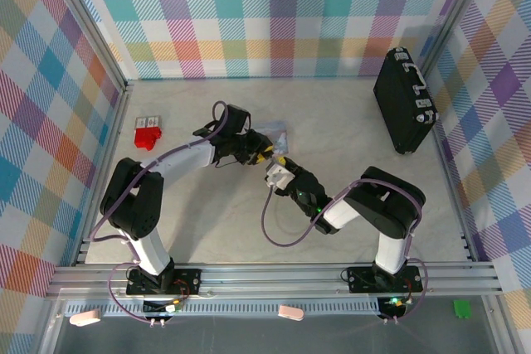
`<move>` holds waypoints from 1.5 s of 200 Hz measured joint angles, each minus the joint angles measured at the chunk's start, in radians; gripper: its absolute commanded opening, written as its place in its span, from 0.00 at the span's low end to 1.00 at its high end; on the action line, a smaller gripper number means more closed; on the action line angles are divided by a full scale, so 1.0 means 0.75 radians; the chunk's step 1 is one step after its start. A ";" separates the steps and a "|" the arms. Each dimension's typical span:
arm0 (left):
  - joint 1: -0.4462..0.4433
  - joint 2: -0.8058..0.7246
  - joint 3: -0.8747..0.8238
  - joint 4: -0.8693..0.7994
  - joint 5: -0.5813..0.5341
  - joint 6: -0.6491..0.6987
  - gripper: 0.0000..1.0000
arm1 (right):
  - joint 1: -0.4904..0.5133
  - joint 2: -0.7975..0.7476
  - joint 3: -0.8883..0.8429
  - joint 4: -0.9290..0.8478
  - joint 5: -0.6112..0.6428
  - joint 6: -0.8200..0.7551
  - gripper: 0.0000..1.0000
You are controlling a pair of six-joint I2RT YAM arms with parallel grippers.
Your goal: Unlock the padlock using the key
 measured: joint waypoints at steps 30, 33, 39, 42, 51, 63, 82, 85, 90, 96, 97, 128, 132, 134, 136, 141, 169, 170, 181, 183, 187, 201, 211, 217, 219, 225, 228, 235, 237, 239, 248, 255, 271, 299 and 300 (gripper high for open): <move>0.000 -0.007 0.000 0.001 0.001 -0.004 0.07 | 0.000 0.000 0.002 -0.001 -0.006 0.013 0.32; 0.000 -0.007 0.000 0.001 0.000 -0.004 0.07 | 0.000 0.000 0.002 -0.001 -0.006 0.014 0.32; 0.000 -0.007 0.000 0.001 0.000 -0.004 0.06 | 0.000 0.000 0.002 0.000 -0.009 0.015 0.32; 0.000 -0.007 0.000 0.001 0.000 -0.004 0.07 | 0.000 0.000 0.002 -0.001 -0.010 0.018 0.32; 0.000 -0.007 0.000 0.001 0.000 -0.004 0.07 | 0.000 0.000 0.004 -0.001 -0.011 0.022 0.32; 0.000 -0.007 0.000 0.001 0.000 -0.004 0.07 | 0.000 0.000 0.008 -0.001 -0.011 0.031 0.30; 0.000 -0.007 0.000 0.001 0.000 -0.004 0.06 | 0.000 0.000 0.016 -0.002 -0.012 0.043 0.30; 0.000 -0.007 0.000 0.001 0.000 -0.004 0.06 | 0.000 0.000 0.018 -0.002 -0.011 0.044 0.30; 0.000 -0.007 0.000 0.001 0.000 -0.004 0.06 | 0.000 -0.001 0.019 -0.002 -0.011 0.045 0.31; 0.000 -0.007 -0.001 0.001 0.000 -0.004 0.06 | 0.000 -0.001 0.019 -0.002 -0.011 0.049 0.31; 0.000 -0.007 -0.001 0.001 0.000 -0.004 0.06 | 0.000 -0.001 0.019 -0.002 -0.011 0.049 0.31; 0.000 -0.007 -0.001 0.001 0.000 -0.004 0.06 | 0.000 -0.001 0.020 -0.003 -0.010 0.069 0.32; -0.001 -0.007 -0.001 0.001 0.000 -0.004 0.06 | 0.000 -0.001 0.020 -0.003 -0.010 0.070 0.32; -0.001 -0.007 -0.001 0.001 0.000 -0.003 0.06 | 0.000 -0.001 0.020 -0.003 -0.010 0.071 0.32; -0.001 -0.007 -0.001 0.001 0.000 -0.004 0.06 | 0.000 -0.001 0.020 -0.003 -0.010 0.073 0.32; -0.002 -0.007 -0.001 0.001 0.000 -0.004 0.06 | 0.000 -0.001 0.020 -0.003 -0.009 0.073 0.32; -0.004 -0.007 -0.001 0.001 -0.001 -0.004 0.06 | 0.000 -0.001 0.020 -0.002 0.001 0.078 0.32; -0.004 -0.007 -0.001 0.001 -0.001 -0.004 0.06 | 0.000 -0.001 0.020 -0.002 0.002 0.078 0.32; -0.008 -0.007 -0.001 0.001 -0.001 -0.004 0.06 | 0.000 -0.001 0.020 -0.002 0.004 0.079 0.31; -0.008 -0.007 -0.001 0.001 -0.001 -0.004 0.06 | 0.000 -0.001 0.020 -0.002 0.006 0.079 0.31; -0.010 -0.007 -0.001 0.001 -0.001 -0.004 0.06 | 0.000 -0.001 0.020 -0.002 0.006 0.079 0.31; -0.012 -0.007 -0.001 0.001 -0.002 -0.004 0.06 | 0.000 -0.004 0.020 -0.002 0.007 0.084 0.31; -0.013 -0.007 -0.001 0.001 -0.002 -0.004 0.06 | 0.000 -0.011 0.021 -0.001 0.011 0.088 0.31; -0.013 -0.007 -0.001 0.001 -0.002 -0.004 0.06 | 0.000 -0.016 0.020 -0.001 0.011 0.092 0.31; -0.013 -0.007 -0.001 0.001 -0.002 -0.004 0.06 | 0.000 -0.017 0.020 -0.001 0.011 0.094 0.31; -0.013 -0.006 -0.001 0.001 -0.002 -0.004 0.06 | 0.000 -0.021 0.020 -0.001 0.011 0.098 0.31; -0.013 -0.006 -0.001 0.001 -0.002 -0.004 0.06 | 0.000 -0.023 0.020 -0.001 0.011 0.099 0.31; -0.015 -0.005 -0.001 0.002 -0.003 -0.004 0.06 | 0.000 -0.026 0.020 -0.001 0.011 0.103 0.31; -0.015 -0.004 -0.001 0.002 -0.004 -0.004 0.06 | 0.000 -0.027 0.020 -0.001 0.011 0.104 0.31; -0.016 -0.004 -0.001 0.003 -0.005 -0.004 0.06 | 0.000 -0.028 0.020 -0.001 0.011 0.104 0.31; -0.020 -0.002 -0.001 0.005 -0.007 -0.004 0.06 | 0.000 -0.031 0.020 -0.002 0.011 0.108 0.29; -0.023 -0.001 -0.001 0.006 -0.009 -0.004 0.06 | 0.000 -0.033 0.020 -0.001 0.011 0.108 0.28; -0.028 0.002 -0.001 0.007 -0.015 -0.004 0.06 | 0.000 -0.033 0.020 -0.002 0.014 0.108 0.27; -0.029 0.004 -0.001 0.010 -0.017 -0.004 0.06 | 0.000 -0.033 0.020 -0.003 0.017 0.113 0.22; -0.029 0.004 -0.001 0.010 -0.018 -0.004 0.06 | 0.000 -0.033 0.020 -0.004 0.017 0.113 0.22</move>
